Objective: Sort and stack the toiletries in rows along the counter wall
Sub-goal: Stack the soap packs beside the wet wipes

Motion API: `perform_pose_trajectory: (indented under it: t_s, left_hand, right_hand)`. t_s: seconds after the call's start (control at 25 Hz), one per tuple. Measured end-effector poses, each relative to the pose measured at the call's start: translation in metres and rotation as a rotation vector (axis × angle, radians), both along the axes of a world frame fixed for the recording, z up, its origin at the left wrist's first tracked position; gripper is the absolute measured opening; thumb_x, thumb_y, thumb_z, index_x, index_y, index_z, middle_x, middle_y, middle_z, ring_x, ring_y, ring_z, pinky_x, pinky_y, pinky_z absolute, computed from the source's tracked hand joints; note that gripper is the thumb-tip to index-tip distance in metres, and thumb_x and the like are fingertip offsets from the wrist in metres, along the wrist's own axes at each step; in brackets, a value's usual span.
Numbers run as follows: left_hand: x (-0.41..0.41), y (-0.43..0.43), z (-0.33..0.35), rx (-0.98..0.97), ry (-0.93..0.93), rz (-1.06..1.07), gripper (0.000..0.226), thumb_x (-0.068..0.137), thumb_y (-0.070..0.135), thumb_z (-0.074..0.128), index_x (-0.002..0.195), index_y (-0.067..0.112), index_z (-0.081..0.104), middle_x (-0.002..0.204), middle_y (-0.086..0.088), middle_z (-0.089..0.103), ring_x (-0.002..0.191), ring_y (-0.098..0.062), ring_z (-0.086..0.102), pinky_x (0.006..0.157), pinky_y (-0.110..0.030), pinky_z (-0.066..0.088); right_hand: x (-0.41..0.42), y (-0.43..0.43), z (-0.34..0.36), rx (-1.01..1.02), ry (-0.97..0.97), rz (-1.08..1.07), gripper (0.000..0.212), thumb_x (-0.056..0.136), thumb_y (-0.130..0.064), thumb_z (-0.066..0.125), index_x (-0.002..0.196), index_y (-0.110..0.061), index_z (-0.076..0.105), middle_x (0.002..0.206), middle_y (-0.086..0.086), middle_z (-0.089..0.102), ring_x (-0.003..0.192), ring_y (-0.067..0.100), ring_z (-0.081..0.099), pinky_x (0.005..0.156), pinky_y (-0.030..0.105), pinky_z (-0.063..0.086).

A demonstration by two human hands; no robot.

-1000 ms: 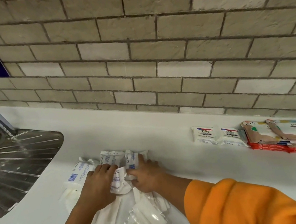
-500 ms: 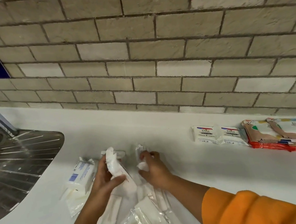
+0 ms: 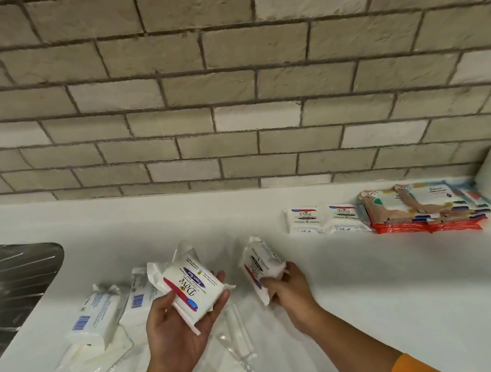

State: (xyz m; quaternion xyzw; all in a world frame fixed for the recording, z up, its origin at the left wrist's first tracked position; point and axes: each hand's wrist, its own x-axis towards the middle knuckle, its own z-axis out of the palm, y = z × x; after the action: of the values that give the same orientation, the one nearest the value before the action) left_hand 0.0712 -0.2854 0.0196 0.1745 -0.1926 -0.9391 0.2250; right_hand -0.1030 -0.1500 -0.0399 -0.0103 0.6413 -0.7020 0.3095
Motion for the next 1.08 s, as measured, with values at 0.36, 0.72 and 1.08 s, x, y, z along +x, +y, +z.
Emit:
perform_pose_trajectory:
  t_s: [0.36,0.72,1.08]
  left_hand:
    - [-0.059,0.032,-0.005,-0.104,-0.312,-0.087,0.046,0.075,0.000,0.054,0.121,0.000,0.060,0.106,-0.025,0.073,0.098,-0.043,0.071,0.075,-0.049,0.063]
    - [-0.124,0.031,-0.017,-0.390,-0.546,-0.393,0.059,0.068,-0.012,0.059,0.126,-0.003,0.052,0.121,-0.034,0.063,0.106,-0.052,0.065,0.080,-0.057,0.059]
    - [-0.183,0.023,-0.011,-0.669,-0.547,-0.313,0.040,0.086,0.006,0.071,0.118,0.028,0.063,0.112,-0.008,0.075,0.095,-0.034,0.072,0.074,-0.040,0.055]
  right_hand:
    - [-0.032,0.066,0.003,-0.400,-0.347,-0.066,0.040,0.080,-0.005,0.065,0.120,-0.003,0.066,0.102,0.016,0.075,0.077,0.022,0.064,0.067,0.032,0.045]
    - [-0.077,0.118,0.003,-0.364,-0.121,-0.039,0.056,0.080,0.017,0.066,0.132,-0.002,0.061,0.128,0.021,0.070,0.122,0.037,0.065,0.109,0.047,0.047]
    - [-0.136,0.151,0.015,0.021,0.135,-0.164,0.084,0.041,-0.030,0.093,0.116,-0.017,0.057,0.111,0.011,0.076,0.101,0.029,0.075,0.082,0.042,0.062]
